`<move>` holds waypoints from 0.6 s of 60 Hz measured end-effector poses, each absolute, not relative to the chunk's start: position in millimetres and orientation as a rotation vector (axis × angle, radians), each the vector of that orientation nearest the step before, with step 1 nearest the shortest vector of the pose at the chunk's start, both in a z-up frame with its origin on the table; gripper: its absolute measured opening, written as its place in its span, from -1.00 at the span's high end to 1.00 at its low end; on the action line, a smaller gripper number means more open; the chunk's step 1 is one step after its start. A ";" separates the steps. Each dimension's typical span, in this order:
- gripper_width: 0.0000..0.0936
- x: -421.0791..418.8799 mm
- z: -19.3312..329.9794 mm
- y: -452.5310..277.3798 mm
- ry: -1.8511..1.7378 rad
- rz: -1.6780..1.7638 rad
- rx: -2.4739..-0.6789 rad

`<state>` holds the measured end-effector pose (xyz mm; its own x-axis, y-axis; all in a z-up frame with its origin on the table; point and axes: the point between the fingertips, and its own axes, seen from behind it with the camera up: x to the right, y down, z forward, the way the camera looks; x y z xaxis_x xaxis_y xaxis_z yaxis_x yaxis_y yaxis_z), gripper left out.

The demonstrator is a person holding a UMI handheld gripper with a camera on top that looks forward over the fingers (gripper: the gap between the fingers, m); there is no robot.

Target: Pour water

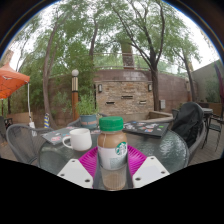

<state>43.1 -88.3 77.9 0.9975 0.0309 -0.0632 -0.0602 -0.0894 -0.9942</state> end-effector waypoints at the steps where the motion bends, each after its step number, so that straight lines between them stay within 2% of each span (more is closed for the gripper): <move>1: 0.19 42.9 76.4 -89.5 0.022 0.073 -1.659; 5: 0.35 42.1 78.1 -85.2 0.002 0.067 -1.664; 11: 0.42 43.8 83.4 -68.7 -0.066 0.020 -1.699; 17: 0.42 50.8 112.7 -29.7 -0.228 -0.183 -1.651; 22: 0.42 52.3 157.4 1.0 -0.438 -0.415 -1.589; 30: 0.42 22.0 173.9 61.4 -0.922 -0.857 -1.377; 36: 0.42 3.1 165.1 88.3 -1.285 -1.194 -1.169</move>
